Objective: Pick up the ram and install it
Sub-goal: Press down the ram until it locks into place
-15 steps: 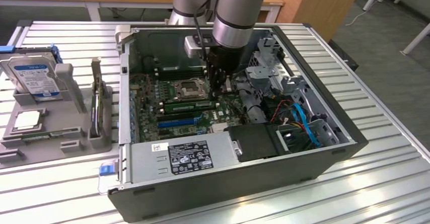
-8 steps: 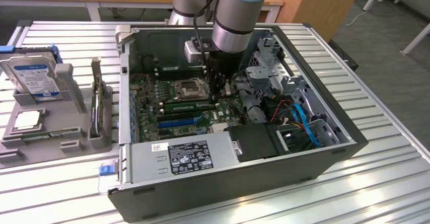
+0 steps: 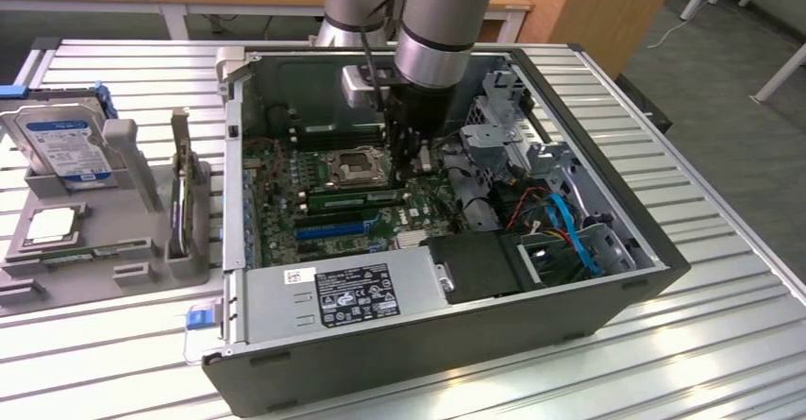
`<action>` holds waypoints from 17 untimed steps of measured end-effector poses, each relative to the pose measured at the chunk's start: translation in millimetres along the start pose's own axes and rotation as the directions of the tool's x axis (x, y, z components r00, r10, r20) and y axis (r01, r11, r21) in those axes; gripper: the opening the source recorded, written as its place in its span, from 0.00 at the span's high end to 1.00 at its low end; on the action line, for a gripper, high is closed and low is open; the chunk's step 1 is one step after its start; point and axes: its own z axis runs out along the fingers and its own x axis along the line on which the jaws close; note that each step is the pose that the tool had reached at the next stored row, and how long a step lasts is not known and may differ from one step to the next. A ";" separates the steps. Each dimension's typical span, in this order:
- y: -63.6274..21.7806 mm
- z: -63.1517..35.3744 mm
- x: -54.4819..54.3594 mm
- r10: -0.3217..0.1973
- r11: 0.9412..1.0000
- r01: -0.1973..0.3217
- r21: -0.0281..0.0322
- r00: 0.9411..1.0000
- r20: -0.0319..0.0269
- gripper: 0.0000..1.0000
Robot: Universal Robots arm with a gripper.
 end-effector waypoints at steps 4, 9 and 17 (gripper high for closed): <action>18.1 0.5 -1.1 0.000 1.000 0.000 0.000 1.000 -0.001 0.90; 40.8 1.6 -2.5 0.000 1.000 0.000 0.000 1.000 -0.003 0.90; 77.0 3.5 -4.7 0.001 1.000 -0.001 -0.001 1.000 -0.013 0.90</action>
